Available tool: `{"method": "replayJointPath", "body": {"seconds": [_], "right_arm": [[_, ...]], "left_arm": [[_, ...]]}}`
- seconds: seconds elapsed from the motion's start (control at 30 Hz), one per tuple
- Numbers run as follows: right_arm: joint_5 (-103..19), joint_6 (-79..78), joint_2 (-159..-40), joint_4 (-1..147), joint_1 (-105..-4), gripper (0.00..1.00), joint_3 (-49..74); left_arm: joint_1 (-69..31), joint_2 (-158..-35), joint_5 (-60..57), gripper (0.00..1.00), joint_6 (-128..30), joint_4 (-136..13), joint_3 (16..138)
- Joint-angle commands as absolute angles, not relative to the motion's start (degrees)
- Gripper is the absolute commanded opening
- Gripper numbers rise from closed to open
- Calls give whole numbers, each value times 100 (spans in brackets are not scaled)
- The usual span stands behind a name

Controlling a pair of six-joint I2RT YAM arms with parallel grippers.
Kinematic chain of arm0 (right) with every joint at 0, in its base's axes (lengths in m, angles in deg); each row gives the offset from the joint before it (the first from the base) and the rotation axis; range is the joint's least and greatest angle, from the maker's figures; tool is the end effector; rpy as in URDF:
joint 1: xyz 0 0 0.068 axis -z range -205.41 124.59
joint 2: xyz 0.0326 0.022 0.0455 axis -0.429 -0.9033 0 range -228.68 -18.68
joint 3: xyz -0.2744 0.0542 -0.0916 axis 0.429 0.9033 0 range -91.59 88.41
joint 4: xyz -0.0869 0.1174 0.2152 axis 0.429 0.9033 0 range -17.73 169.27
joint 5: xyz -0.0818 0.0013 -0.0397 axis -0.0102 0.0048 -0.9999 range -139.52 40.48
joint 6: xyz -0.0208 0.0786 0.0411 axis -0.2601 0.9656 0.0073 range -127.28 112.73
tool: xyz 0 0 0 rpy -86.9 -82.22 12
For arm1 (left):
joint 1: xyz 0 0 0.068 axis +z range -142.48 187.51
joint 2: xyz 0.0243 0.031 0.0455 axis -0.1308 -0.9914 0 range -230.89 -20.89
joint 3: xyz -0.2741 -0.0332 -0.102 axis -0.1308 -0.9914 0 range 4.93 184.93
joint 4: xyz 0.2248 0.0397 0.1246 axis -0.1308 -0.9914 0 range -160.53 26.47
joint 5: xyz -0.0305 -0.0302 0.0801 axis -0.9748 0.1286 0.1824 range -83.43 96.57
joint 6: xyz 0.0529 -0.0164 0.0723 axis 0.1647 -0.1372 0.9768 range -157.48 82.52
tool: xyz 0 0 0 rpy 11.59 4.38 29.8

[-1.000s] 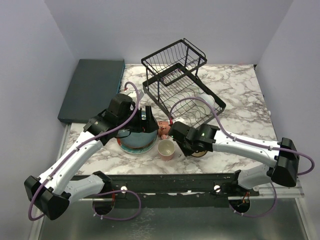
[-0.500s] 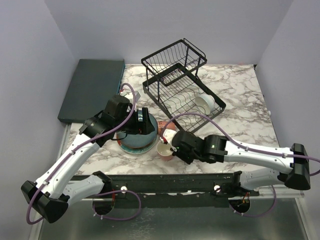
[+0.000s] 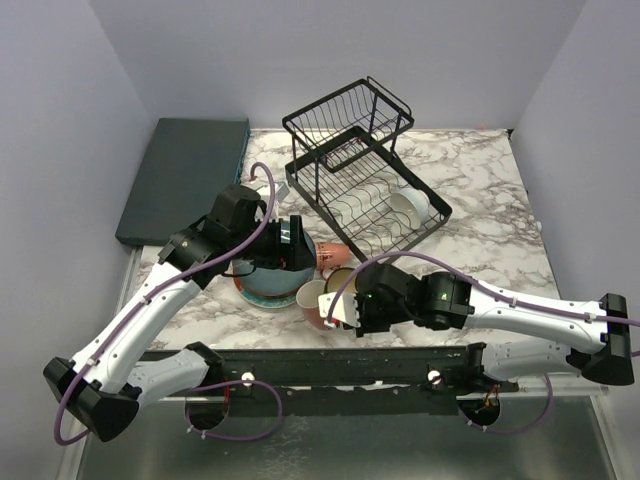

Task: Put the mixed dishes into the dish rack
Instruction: Pick up the bowl from the corner of the board, then insert the bowl into the dish rack.

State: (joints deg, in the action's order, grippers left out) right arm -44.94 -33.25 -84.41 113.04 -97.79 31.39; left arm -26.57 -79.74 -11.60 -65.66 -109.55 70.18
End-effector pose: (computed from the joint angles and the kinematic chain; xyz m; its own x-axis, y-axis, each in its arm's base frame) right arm 0.0704 0.2433 0.2787 0.2161 -0.7619 -0.6106 -0.9690 -0.0906 -0.2299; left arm 0.1713 -0.1467 0.3486 -0.8110 0.0070 -0.5850 0.3953 0.7437 -0.5391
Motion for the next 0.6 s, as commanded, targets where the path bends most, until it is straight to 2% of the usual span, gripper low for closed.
{"method": "replayJointPath", "body": {"seconds": [0.0, 0.57], "right_arm": [[-4564, -4073, -8479, 11200, -9813, 1, 2742], [-4876, -4364, -8616, 11426, -9817, 0, 2542]], "left_arm": [[-2631, -8123, -1522, 87, -6428, -11046, 7105], [-2752, -8458, -2175, 84, -6527, -10724, 6735]]}}
